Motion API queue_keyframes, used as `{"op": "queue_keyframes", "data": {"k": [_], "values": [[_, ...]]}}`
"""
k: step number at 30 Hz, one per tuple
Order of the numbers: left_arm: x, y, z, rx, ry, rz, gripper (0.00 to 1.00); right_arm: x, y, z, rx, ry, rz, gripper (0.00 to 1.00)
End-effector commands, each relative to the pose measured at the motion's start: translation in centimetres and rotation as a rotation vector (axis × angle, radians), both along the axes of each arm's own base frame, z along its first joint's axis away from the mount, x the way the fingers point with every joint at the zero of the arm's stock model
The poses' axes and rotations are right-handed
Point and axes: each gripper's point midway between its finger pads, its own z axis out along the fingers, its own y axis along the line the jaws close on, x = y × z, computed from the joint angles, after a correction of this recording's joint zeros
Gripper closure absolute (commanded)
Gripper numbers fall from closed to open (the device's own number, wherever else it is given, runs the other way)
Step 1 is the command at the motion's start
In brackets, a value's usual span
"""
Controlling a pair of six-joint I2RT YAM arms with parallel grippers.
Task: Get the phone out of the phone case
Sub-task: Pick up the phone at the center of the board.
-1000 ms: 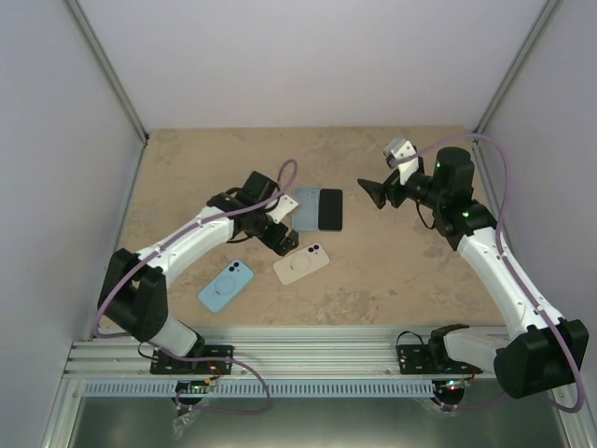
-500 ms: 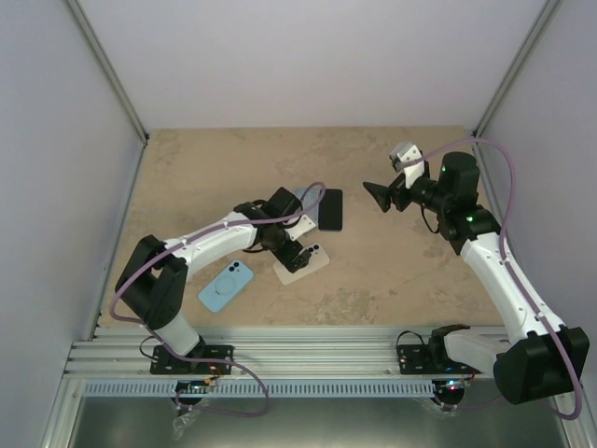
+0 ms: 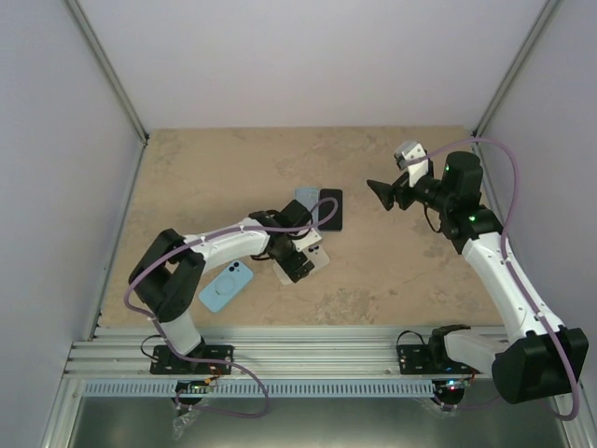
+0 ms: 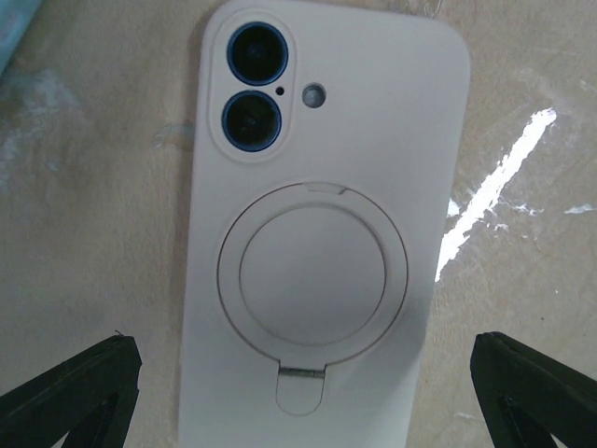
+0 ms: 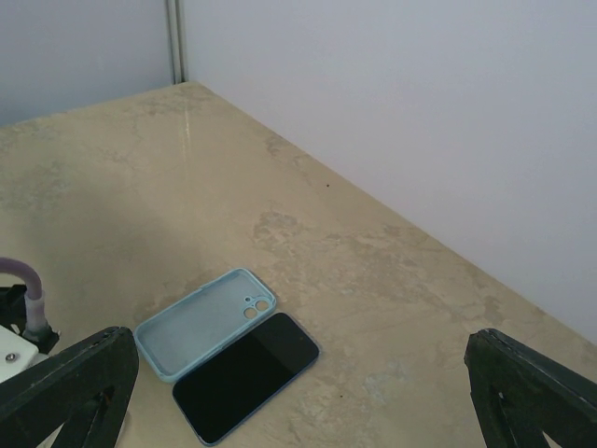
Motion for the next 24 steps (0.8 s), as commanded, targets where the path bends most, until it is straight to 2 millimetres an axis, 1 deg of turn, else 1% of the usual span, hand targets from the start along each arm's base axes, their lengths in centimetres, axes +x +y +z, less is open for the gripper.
{"op": "queue_keyframes", "data": {"k": [1,9,12,16,18,20,22,24], "values": [[0.1,-0.3,-1.4,0.044,-0.019,-0.027,0.01,0.0,-0.4,-0.1,0.007,0.005,-0.014,0.02],[-1.0,-0.9,-3.2,0.080,0.009,-0.075,0.01,0.4,-0.7,-0.4,-0.001,0.007,-0.026,0.02],[-0.9,-1.0,-3.9,0.093,0.013,-0.076,0.05,0.7,-0.8,-0.5,-0.007,0.008,-0.032,0.02],[-0.4,-1.0,-4.5,0.120,0.004,-0.069,0.16,1.2,-0.8,-0.6,-0.017,0.011,-0.031,0.02],[-0.3,-1.1,-4.6,0.127,0.005,-0.072,0.23,1.4,-0.6,-0.5,-0.021,0.018,-0.025,0.02],[-0.4,-1.2,-4.6,0.128,0.010,-0.076,0.33,1.6,-0.4,-0.4,-0.026,0.030,-0.009,0.02],[-0.5,-1.5,-4.2,0.110,0.016,-0.080,0.41,1.8,-0.2,-0.2,-0.031,0.029,0.005,0.03],[-0.6,-2.2,-3.2,0.072,0.019,-0.084,0.43,1.7,0.2,0.3,-0.030,0.021,0.035,0.02]]}}
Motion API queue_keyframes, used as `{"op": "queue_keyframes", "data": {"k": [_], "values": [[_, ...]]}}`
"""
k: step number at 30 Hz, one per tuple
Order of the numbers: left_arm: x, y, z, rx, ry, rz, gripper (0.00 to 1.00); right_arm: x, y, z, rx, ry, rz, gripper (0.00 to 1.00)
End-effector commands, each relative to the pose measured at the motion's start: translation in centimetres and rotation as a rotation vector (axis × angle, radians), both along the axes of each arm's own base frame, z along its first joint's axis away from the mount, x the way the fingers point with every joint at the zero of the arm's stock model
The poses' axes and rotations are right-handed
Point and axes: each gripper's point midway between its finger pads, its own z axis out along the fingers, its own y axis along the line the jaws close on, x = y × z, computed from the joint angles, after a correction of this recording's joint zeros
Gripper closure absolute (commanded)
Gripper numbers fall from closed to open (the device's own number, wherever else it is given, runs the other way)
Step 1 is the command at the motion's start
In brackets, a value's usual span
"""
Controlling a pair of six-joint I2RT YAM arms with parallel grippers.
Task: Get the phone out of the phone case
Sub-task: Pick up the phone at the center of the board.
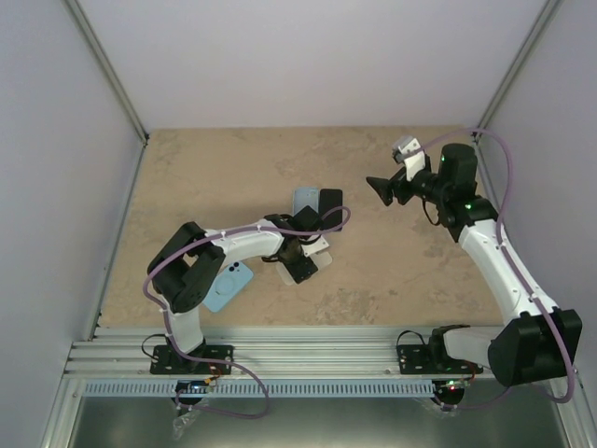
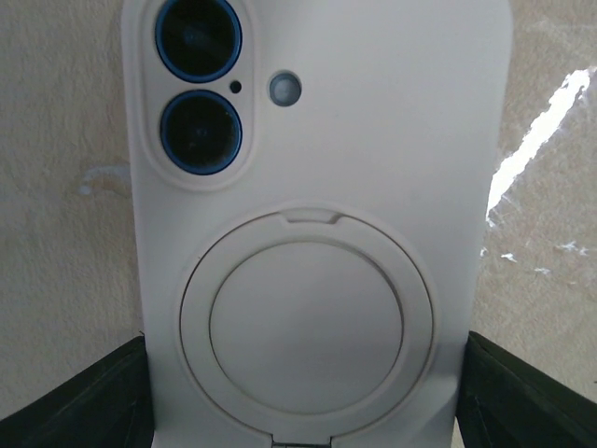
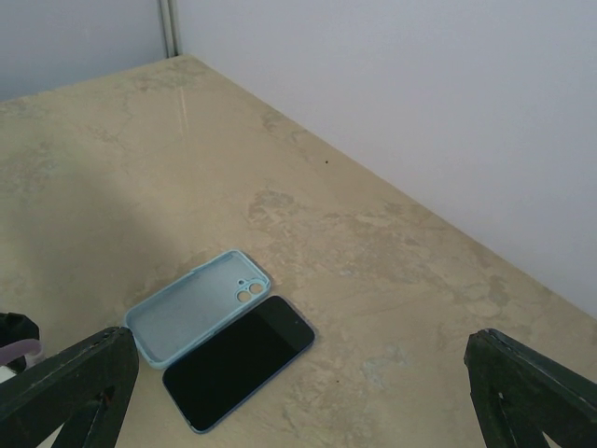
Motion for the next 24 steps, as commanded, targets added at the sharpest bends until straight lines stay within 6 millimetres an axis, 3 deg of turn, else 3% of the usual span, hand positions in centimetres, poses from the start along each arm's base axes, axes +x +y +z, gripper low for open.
{"op": "queue_keyframes", "data": {"k": [1,7,12,19,24], "values": [[-0.8,-1.3,0.5,-0.045,0.032,-0.030,0.44,-0.2,0.7,2.1,0.003,-0.040,0.064,0.02],[-1.6,-4.8,7.8,-0.288,0.027,-0.100,0.49,-2.3,2.1,4.6,0.035,-0.088,0.195,0.02],[-3.5,-6.5,13.6,-0.468,0.073,-0.178,0.54,-5.5,3.7,5.0,0.014,-0.102,0.393,0.02],[-5.6,-6.6,18.7,-0.639,0.130,-0.228,0.57,-9.8,3.9,5.4,-0.112,-0.201,0.570,0.02],[-7.0,-6.8,20.4,-0.721,0.206,-0.254,0.60,-12.2,4.4,5.6,-0.262,-0.284,0.653,0.03]]}}
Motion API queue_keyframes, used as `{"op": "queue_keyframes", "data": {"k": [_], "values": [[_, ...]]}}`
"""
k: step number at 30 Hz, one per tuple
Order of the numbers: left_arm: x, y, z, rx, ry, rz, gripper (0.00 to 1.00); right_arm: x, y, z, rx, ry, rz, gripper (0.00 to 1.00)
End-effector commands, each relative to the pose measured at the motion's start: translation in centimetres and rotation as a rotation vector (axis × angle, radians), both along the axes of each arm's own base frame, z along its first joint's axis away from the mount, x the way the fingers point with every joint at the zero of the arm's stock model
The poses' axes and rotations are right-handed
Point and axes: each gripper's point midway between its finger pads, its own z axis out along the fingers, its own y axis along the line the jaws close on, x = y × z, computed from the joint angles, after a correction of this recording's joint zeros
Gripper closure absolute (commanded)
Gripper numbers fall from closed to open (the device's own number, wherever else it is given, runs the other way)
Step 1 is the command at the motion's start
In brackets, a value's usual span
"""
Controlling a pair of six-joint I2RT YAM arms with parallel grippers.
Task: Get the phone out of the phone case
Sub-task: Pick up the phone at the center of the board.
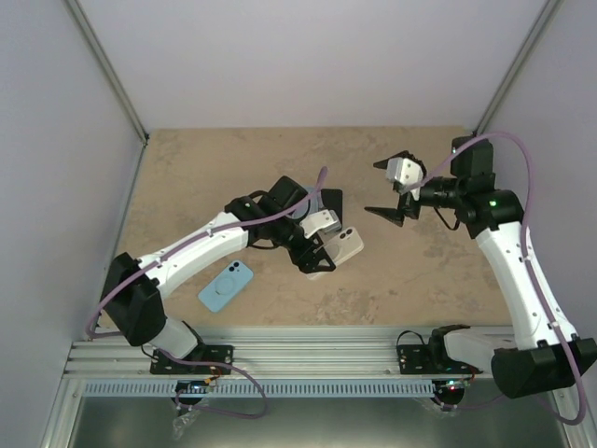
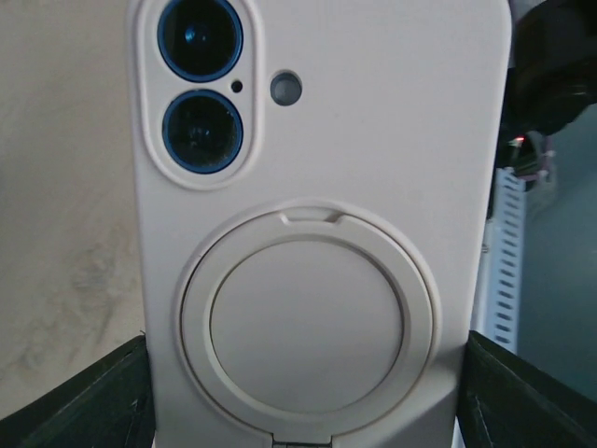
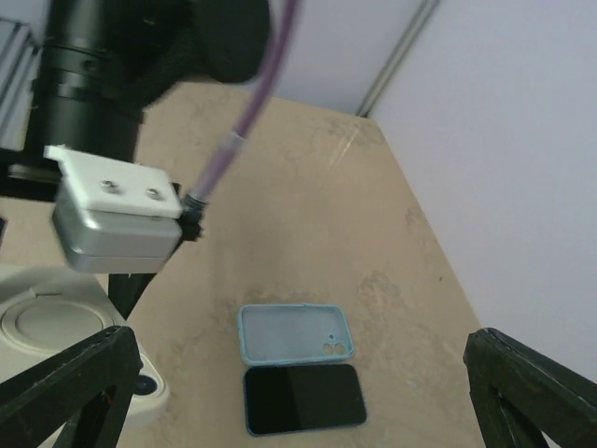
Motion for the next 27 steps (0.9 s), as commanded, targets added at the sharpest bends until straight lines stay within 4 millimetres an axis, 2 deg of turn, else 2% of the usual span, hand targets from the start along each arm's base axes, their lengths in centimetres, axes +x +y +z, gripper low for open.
{"op": "queue_keyframes", "data": {"k": [1,4,8,15,21,27], "values": [[-2.0,-0.9,3.4,-0.135,0.085,-0.080,0.60,-3.8,0.6,0.2,-0.138,-0.138,0.133,0.04],[-2.9,-1.1,4.0,-0.168,0.145,-0.119,0.60,-5.5,1.5,-0.6,-0.227,-0.195,0.189,0.06],[-3.8,-1.2,4.9,-0.217,0.233,-0.174,0.60,-8.3,2.5,-2.9,-0.353,-0.231,0.275,0.13],[-4.6,-1.1,4.7,-0.241,0.326,-0.220,0.62,-11.9,2.3,-4.7,-0.440,-0.216,0.375,0.27],[-4.6,-1.3,4.6,-0.243,0.357,-0.233,0.63,-13.3,2.2,-6.5,-0.490,-0.178,0.416,0.33],[-4.7,-1.5,4.4,-0.245,0.401,-0.243,0.64,-12.6,2.9,-8.2,-0.541,-0.169,0.386,0.39]]}}
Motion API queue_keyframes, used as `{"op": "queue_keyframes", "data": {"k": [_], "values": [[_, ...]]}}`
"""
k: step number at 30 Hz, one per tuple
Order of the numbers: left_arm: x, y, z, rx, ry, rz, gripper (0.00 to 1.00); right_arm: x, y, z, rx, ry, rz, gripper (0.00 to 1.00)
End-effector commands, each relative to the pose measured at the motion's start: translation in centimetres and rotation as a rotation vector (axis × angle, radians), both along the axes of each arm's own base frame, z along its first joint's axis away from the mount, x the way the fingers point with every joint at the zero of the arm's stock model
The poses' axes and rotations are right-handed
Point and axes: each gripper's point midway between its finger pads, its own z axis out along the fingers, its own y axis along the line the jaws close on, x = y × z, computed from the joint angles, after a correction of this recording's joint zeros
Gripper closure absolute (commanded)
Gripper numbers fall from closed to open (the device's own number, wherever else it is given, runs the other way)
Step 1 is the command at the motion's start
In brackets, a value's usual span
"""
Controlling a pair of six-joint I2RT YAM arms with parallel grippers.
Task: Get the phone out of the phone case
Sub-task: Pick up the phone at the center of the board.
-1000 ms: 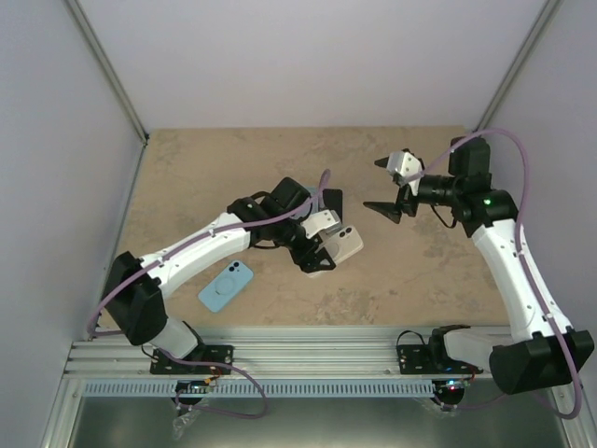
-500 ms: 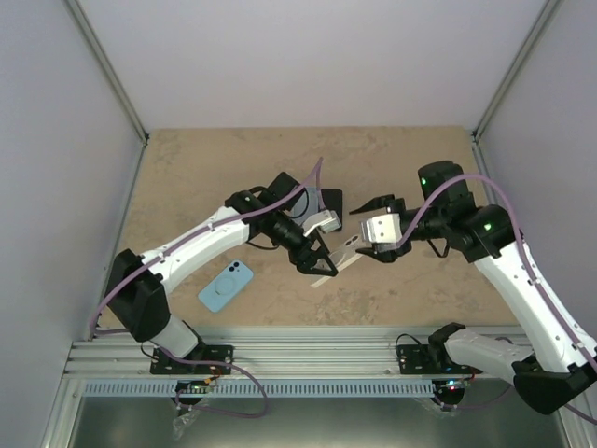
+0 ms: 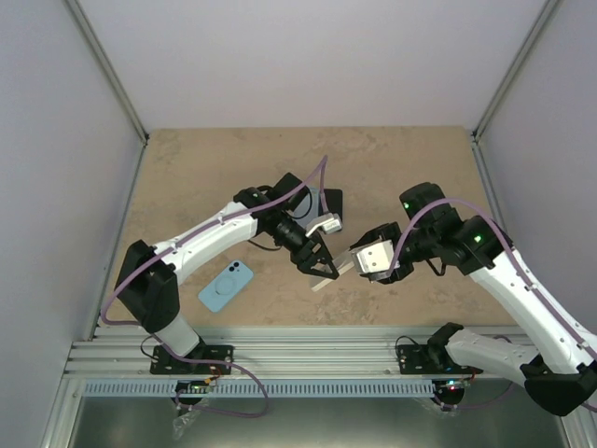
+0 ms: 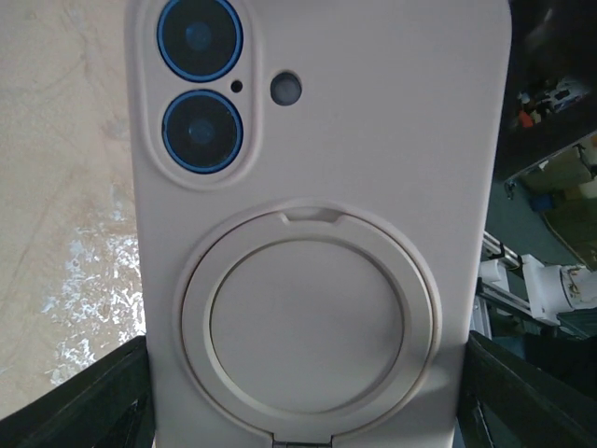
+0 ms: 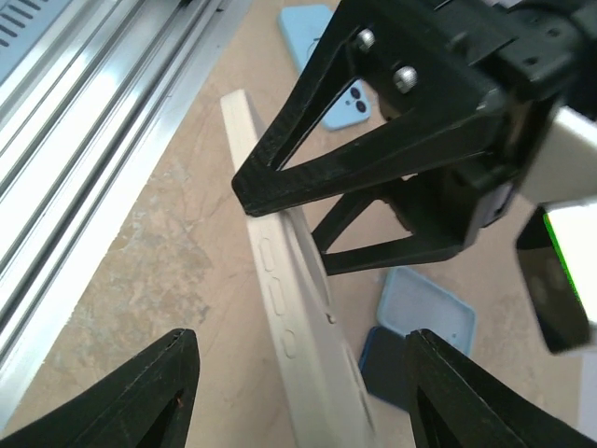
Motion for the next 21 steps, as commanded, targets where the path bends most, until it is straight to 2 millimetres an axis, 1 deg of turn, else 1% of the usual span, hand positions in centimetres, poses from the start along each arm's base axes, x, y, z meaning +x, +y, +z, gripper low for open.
{"op": "queue_keyframes", "data": {"k": [1,5,10,14,19,21], "values": [[-0.5,-0.5,2.2,-0.086,0.034,-0.050,0.64,0.5,0.2,-1.4,-0.057,-0.005,-0.035,0.40],[-0.5,-0.6,1.9,-0.077,0.053,-0.051,0.64,0.1,0.6,-2.4,-0.090,0.013,-0.022,0.44],[-0.6,-0.7,1.7,-0.074,0.071,-0.056,0.66,0.4,0.9,-3.9,-0.136,-0.010,-0.025,0.54],[-0.7,-0.6,1.5,-0.073,0.092,-0.061,0.66,0.6,1.2,-4.2,-0.150,-0.033,-0.022,0.61],[-1.0,-0.6,1.3,-0.073,0.126,-0.076,0.67,0.5,1.3,-4.4,-0.175,-0.073,-0.003,0.74],[-1.0,-0.6,1.3,-0.073,0.133,-0.077,0.68,0.5,1.2,-4.6,-0.190,-0.095,0.006,0.75]]}}
